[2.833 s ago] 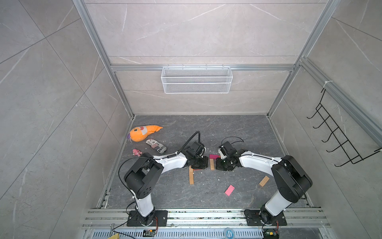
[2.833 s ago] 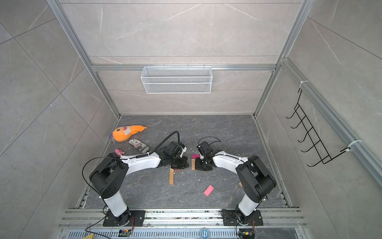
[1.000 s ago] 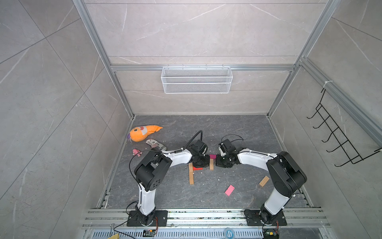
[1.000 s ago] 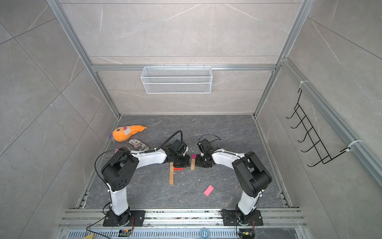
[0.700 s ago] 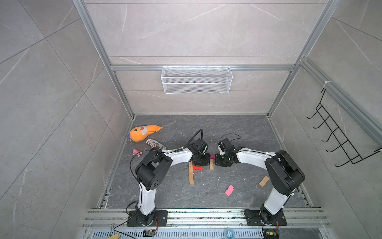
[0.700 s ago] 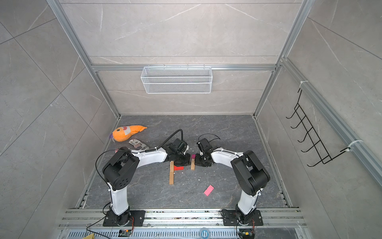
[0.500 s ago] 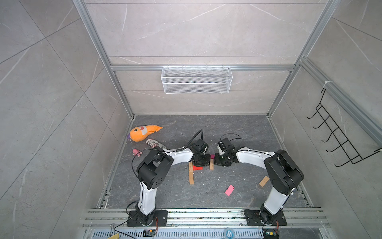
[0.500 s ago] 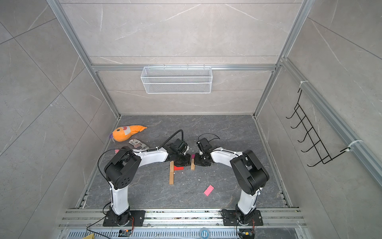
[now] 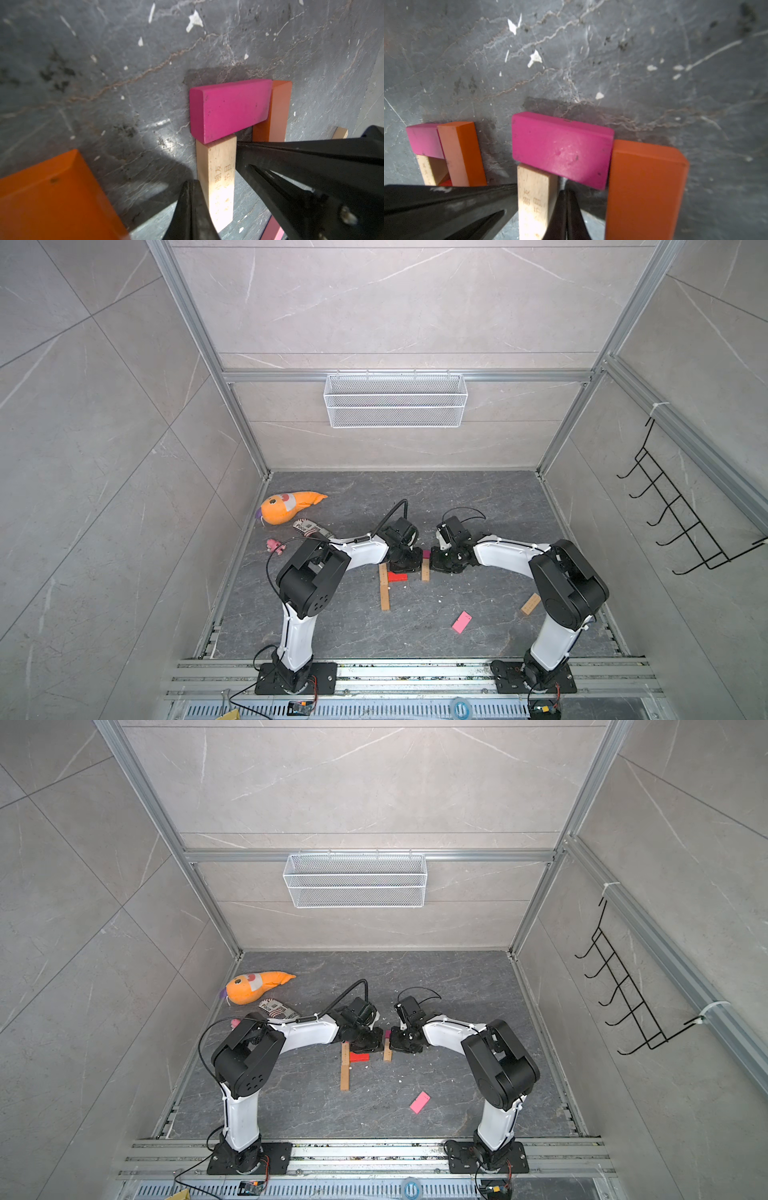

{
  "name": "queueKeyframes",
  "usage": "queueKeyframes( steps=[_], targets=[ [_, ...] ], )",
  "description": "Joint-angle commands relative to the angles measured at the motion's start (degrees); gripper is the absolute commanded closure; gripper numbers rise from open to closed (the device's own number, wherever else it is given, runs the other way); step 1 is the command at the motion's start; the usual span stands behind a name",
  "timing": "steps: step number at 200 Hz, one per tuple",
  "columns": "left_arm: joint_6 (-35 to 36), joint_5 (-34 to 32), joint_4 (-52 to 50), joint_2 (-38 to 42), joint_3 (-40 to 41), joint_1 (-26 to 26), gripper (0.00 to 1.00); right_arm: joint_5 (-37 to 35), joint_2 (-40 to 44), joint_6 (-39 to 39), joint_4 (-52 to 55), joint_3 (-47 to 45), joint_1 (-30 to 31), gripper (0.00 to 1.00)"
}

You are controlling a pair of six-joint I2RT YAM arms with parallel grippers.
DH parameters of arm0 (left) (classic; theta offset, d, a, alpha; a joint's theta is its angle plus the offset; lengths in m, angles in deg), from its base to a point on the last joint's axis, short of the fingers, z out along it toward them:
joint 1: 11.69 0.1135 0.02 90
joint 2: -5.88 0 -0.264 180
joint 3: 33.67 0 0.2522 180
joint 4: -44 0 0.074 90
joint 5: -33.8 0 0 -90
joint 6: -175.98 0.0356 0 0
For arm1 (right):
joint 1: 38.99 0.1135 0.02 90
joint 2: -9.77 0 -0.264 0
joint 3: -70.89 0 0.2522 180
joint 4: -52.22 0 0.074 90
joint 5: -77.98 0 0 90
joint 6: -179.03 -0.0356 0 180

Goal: Assemble the letter p with building blocks
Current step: Adjust the building block at the center of the board.

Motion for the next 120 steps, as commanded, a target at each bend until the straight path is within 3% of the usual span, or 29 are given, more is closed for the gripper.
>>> queueKeyframes(
  steps=[1,120],
  targets=[
    [-0.6,1.2,-0.1,-0.8,-1.7,0.4,1.0,-0.9,-3.1,-0.9,2.4,-0.3,-0.1,0.92],
    [-1.3,1.1,0.0,-1.3,-2.0,0.7,1.0,-1.0,-3.4,-0.9,2.2,-1.2,-0.1,0.92]
  ],
)
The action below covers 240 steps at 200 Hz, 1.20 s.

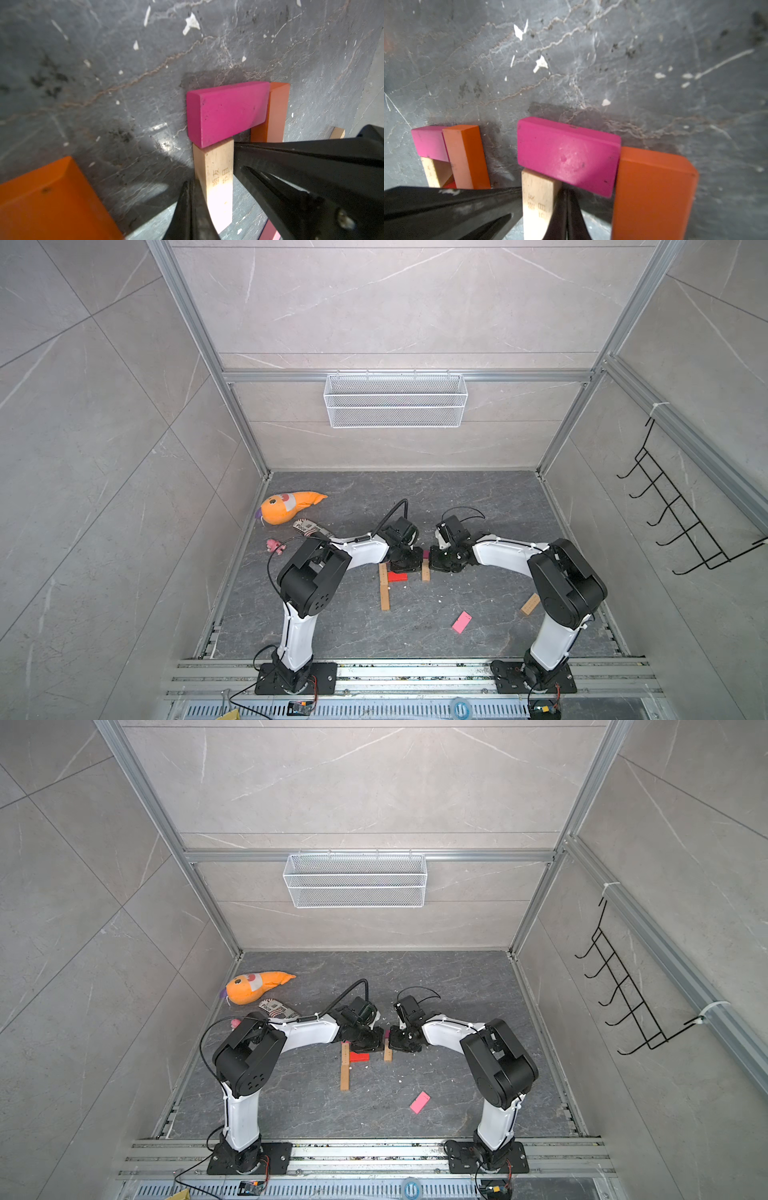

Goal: Assemble the letter p with building blocks
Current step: Adjust the building block at the center of the board.

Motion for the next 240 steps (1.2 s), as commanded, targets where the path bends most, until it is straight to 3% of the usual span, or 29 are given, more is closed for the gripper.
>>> queueKeyframes(
  steps=[1,240],
  targets=[
    [-1.3,0.6,-0.1,-1.0,-1.6,0.4,1.0,-1.4,-2.9,-0.9,2.7,-1.6,-0.1,0.92],
    [-1.5,1.0,-0.4,-2.1,-2.4,1.2,1.0,-2.6,-2.5,-2.2,1.7,-3.2,-0.1,0.91]
  ],
)
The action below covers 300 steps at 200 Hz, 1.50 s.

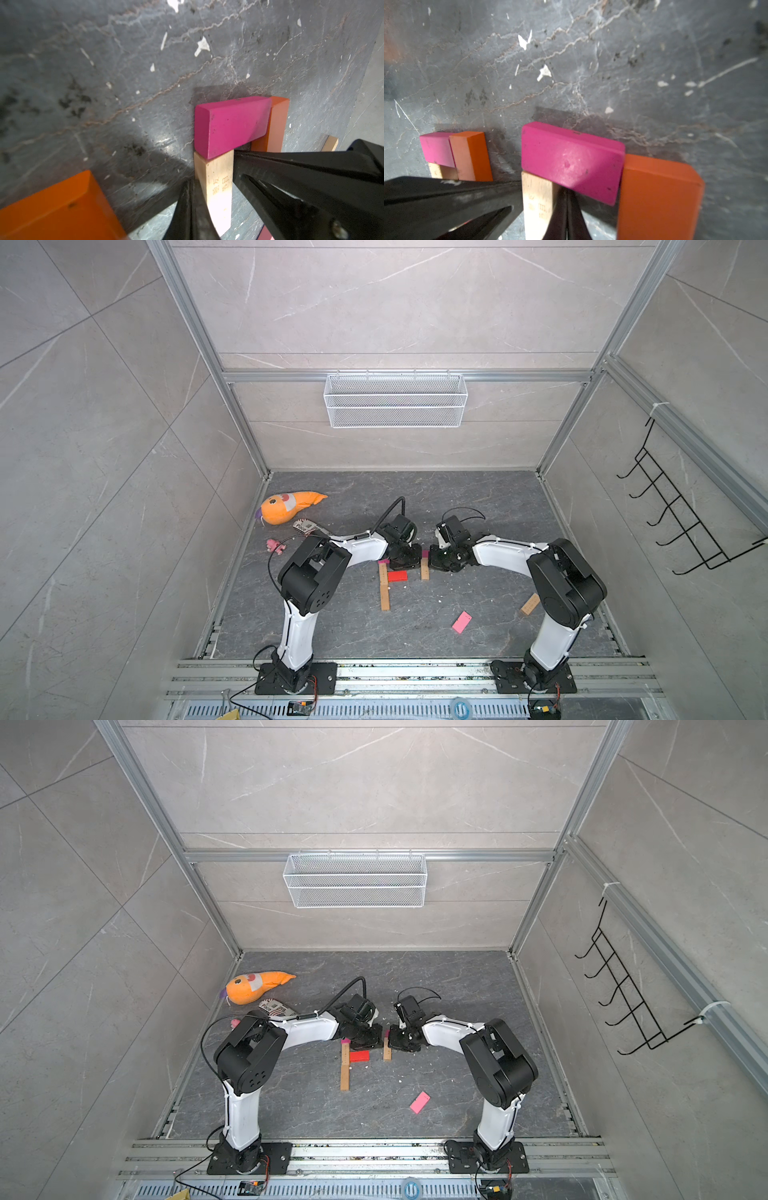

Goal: Assemble the letter p with building blocks
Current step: Adjust the building block at the center of the board.

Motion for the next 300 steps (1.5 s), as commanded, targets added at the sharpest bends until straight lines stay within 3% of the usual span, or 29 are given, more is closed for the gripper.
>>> queueKeyframes(
  steps=[1,56,134,196,230,265,300],
  targets=[
    [-0.5,0.6,-0.3,-1.2,-1.2,0.3,1.0,-2.7,-2.3,-0.9,3.8,-2.7,-0.1,0.91],
    [-0.5,0.7,-0.7,-0.8,-1.0,0.3,1.0,-4.3,-0.5,-1.3,4.2,-3.3,-0.2,0.91],
    [1.2,0.2,-4.4,3.1,-3.3,0.7,1.0,-5.0,2.1,1.0,9.9,2.8,-1.8,0.91],
    [1.0,-1.2,-6.2,8.1,-3.4,1.0,1.0,2.4,9.2,1.9,11.0,4.7,-3.3,0.9],
    [0.3,0.6,-4.9,8.6,-3.2,2.2,1.0,4.9,11.0,3.5,11.4,3.4,-8.7,0.83],
    [-0.5,4.0,-3.2,7.1,-4.1,3.9,1.0,8.2,9.8,5.9,10.5,1.0,-13.2,0.59],
    [-0.3,8.0,-3.0,3.7,-6.5,5.6,1.0,13.3,8.2,5.4,6.4,-1.7,-16.0,0.52]
  ],
)
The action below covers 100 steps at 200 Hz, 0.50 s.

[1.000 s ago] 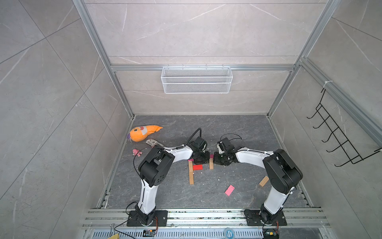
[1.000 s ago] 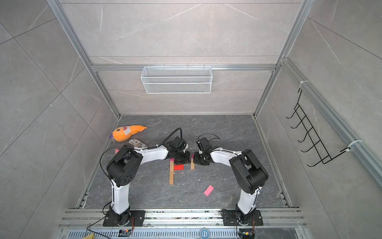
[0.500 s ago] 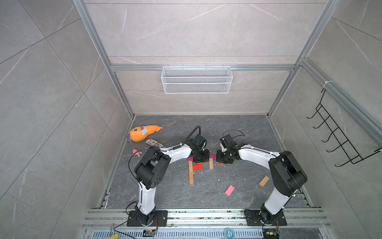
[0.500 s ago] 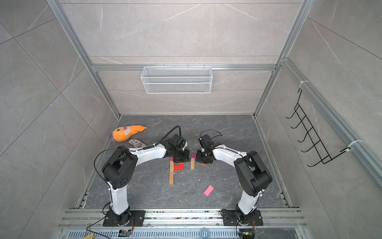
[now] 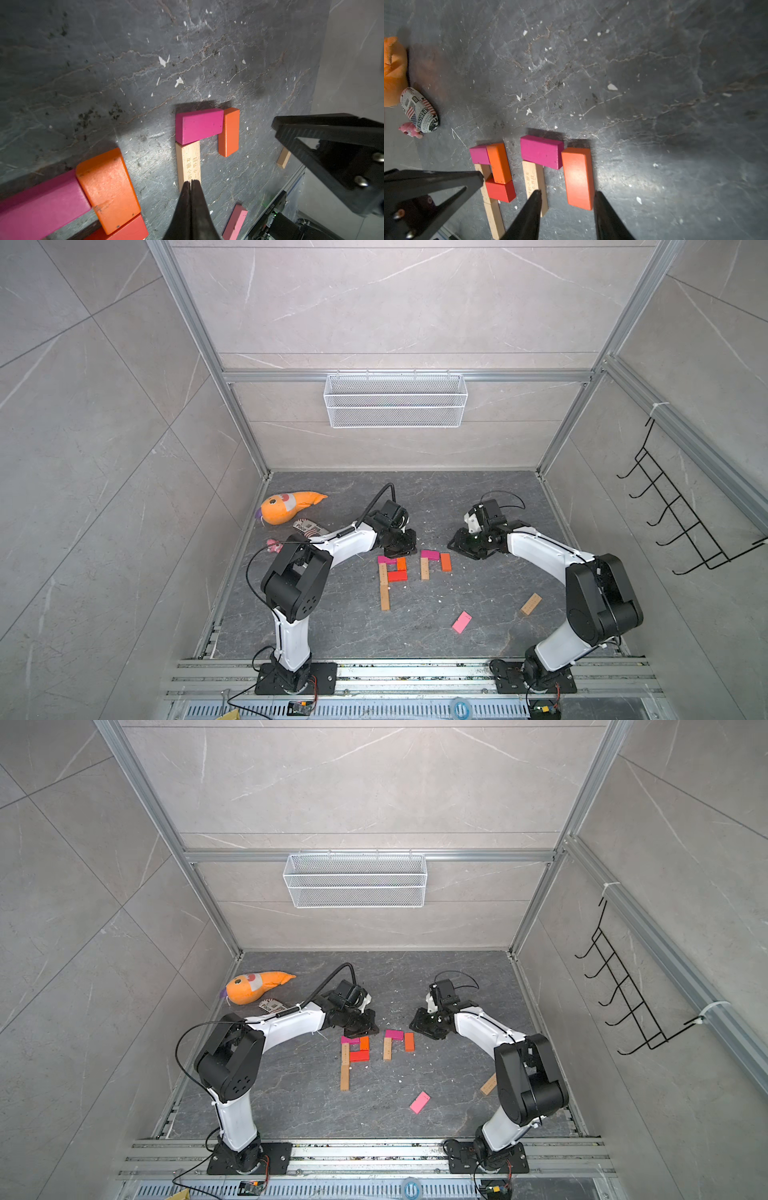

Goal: Assemble the letter p with building blocks
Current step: Adjust the building block at the center of the board.

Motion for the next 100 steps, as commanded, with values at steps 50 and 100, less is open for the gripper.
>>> queueKeyframes(
  steps=[50,100],
  targets=[
    [0.7,11.0,0.7,-7.5,-7.3,2.4,1.0,9.4,-5.0,-0.5,-7.2,-3.8,-1.5,0.45],
    [1.2,11.6,-1.0,-11.3,-10.1,2.3,1.0,10.3,-6.2,-0.9,-8.9,-5.1,-1.6,0.45]
  ],
)
